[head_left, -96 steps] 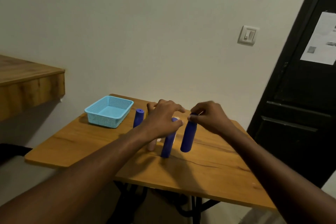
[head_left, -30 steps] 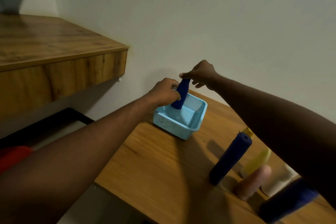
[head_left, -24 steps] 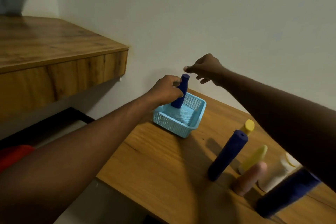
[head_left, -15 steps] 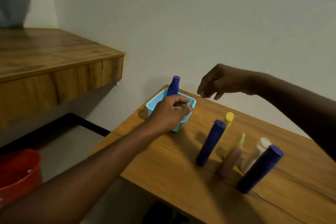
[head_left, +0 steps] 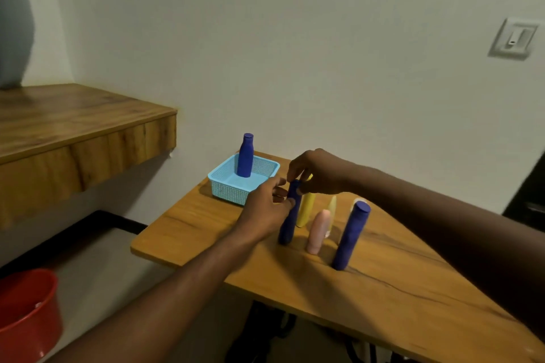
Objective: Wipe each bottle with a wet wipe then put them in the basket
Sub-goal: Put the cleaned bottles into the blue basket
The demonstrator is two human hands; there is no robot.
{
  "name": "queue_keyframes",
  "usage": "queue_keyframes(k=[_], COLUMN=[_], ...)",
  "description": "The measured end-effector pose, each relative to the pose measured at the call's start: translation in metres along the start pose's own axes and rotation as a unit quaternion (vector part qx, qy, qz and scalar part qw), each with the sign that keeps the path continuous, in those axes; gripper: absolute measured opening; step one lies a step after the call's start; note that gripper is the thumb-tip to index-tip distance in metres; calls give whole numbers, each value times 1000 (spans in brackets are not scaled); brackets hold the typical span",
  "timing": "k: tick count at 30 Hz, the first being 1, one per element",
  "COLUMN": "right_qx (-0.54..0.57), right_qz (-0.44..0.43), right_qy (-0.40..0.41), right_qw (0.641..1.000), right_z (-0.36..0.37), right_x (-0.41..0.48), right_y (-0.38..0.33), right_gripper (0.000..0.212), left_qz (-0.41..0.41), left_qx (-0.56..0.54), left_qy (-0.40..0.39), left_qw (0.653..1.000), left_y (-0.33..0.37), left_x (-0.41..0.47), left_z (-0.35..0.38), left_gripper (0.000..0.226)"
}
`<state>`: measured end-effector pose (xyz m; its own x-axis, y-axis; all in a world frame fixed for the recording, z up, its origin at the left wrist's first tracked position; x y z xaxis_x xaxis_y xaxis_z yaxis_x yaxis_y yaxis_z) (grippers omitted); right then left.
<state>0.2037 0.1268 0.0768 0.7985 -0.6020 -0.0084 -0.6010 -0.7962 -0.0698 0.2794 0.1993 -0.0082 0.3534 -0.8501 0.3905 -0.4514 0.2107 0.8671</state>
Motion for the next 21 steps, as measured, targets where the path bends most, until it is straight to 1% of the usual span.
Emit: queue_keyframes(k=[4, 8, 10, 12, 14, 17, 21], right_qx=[4, 64, 94, 152, 201, 242, 260], right_qz=[9, 24, 33, 41, 51, 63, 89], right_qy=[14, 46, 67, 91, 115, 140, 149], right_qw=[1000, 997, 993, 983, 971, 958, 950], right_z=[-3, -27, -45, -63, -77, -91, -96], right_x=[0, 8, 17, 31, 47, 83, 138], right_y=[-3, 0, 2, 4, 8, 12, 17], right_gripper=[28, 23, 16, 8, 8, 14, 22], left_qz=[7, 27, 40, 57, 78, 114, 113], left_qx=[7, 3, 12, 23, 43, 103, 193], left_qy=[5, 7, 17, 31, 47, 83, 107], left_qw=[1000, 1000, 999, 998, 995, 985, 969], left_y=[-2, 2, 6, 10, 14, 13, -4], left_x=[0, 15, 27, 42, 59, 94, 137], left_z=[0, -10, -17, -24, -31, -45, -60], left_gripper=[46, 44, 42, 42, 39, 37, 56])
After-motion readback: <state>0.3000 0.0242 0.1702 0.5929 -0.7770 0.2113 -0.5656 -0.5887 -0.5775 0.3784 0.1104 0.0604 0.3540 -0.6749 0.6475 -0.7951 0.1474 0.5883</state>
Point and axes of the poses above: each hand's wrist, its own x-axis towards the middle knuckle, its own z-axis out of the palm, y = z × x, the point moved 8 cm from there along x, towards the middle knuckle, and after that the axes turned 8 degrees about z, right-handed, at the moved point
